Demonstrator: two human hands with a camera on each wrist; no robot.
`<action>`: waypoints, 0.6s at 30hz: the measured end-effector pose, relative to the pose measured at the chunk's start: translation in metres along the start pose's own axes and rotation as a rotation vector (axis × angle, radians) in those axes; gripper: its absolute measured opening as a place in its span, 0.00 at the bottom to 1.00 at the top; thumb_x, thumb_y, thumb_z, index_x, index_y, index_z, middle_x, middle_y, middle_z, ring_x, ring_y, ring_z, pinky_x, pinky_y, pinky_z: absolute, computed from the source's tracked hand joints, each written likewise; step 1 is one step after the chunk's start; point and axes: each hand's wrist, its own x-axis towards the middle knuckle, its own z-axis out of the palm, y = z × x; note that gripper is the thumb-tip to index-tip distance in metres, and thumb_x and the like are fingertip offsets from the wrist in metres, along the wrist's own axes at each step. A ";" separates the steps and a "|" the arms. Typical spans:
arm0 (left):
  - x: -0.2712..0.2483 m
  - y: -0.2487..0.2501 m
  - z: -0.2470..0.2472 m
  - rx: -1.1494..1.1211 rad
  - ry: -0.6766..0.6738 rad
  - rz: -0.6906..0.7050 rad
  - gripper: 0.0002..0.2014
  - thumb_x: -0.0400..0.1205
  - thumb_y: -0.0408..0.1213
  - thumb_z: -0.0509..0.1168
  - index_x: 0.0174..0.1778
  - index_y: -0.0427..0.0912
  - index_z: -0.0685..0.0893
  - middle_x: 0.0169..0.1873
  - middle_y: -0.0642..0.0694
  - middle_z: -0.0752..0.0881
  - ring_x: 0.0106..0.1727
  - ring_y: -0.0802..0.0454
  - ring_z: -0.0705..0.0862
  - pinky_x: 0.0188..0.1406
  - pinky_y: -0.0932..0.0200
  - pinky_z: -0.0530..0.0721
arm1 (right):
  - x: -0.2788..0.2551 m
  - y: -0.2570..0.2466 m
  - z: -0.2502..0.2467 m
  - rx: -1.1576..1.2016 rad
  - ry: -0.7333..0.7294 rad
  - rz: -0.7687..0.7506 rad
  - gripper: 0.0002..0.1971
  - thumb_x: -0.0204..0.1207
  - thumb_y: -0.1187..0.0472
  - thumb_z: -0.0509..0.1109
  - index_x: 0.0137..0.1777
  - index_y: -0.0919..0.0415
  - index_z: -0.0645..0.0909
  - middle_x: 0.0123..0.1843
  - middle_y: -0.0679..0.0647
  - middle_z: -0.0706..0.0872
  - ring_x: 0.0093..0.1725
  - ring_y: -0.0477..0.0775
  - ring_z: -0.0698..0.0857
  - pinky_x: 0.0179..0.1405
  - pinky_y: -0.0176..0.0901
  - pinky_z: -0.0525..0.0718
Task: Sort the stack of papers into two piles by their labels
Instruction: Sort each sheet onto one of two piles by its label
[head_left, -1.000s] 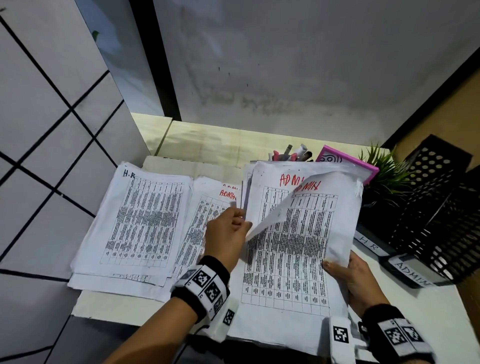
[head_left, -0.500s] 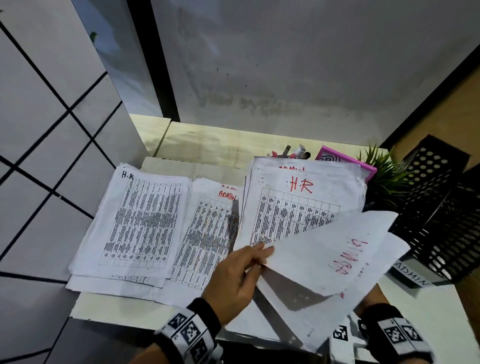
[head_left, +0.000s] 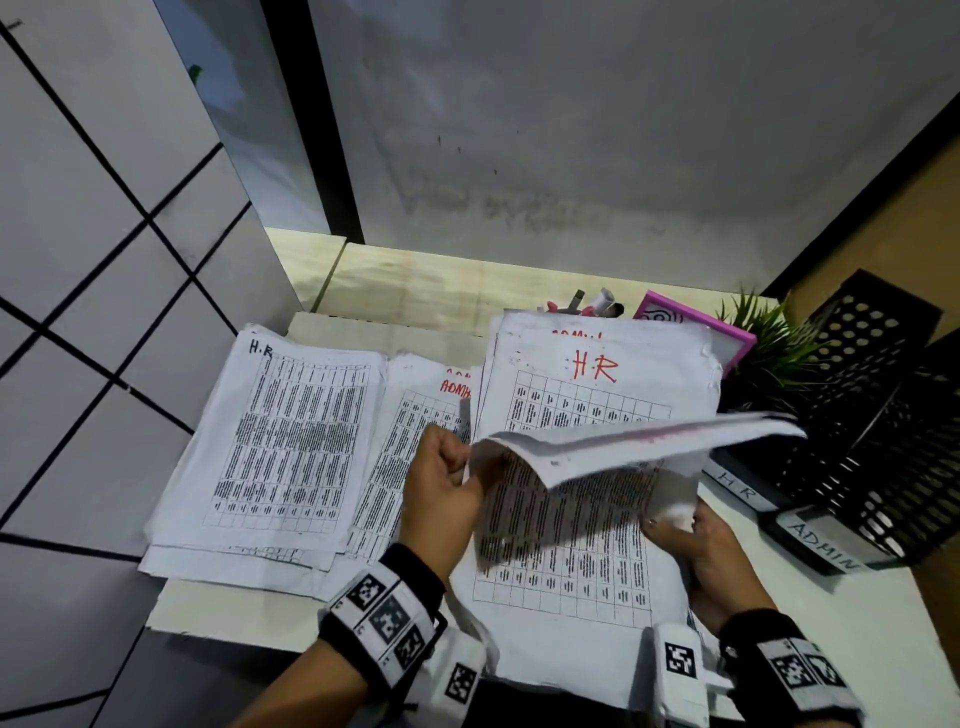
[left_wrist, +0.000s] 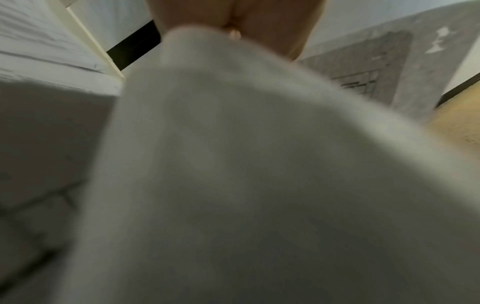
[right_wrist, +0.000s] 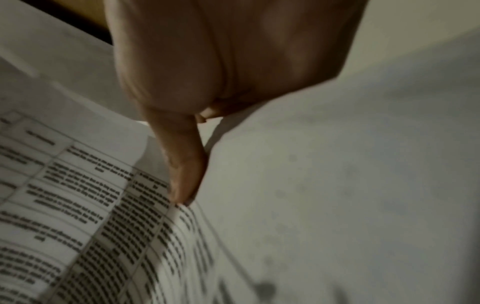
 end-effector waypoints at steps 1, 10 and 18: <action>0.003 0.000 -0.002 0.001 0.000 -0.006 0.24 0.75 0.26 0.72 0.31 0.53 0.64 0.28 0.52 0.65 0.33 0.51 0.62 0.38 0.49 0.64 | 0.000 0.000 0.001 0.011 -0.009 0.002 0.36 0.47 0.66 0.88 0.58 0.71 0.80 0.47 0.69 0.90 0.42 0.66 0.90 0.38 0.52 0.90; 0.005 0.001 -0.008 0.047 -0.060 -0.103 0.19 0.71 0.27 0.77 0.54 0.42 0.81 0.48 0.47 0.87 0.47 0.49 0.87 0.44 0.53 0.88 | -0.006 0.006 0.004 0.068 -0.017 0.088 0.38 0.48 0.70 0.83 0.64 0.71 0.78 0.54 0.72 0.88 0.45 0.69 0.90 0.44 0.67 0.89; 0.014 -0.006 -0.006 0.036 -0.180 -0.261 0.06 0.68 0.27 0.74 0.33 0.44 0.89 0.31 0.49 0.89 0.38 0.47 0.85 0.40 0.56 0.83 | -0.007 0.004 -0.002 0.076 -0.065 0.053 0.25 0.63 0.75 0.72 0.64 0.72 0.78 0.54 0.71 0.89 0.45 0.67 0.91 0.38 0.56 0.90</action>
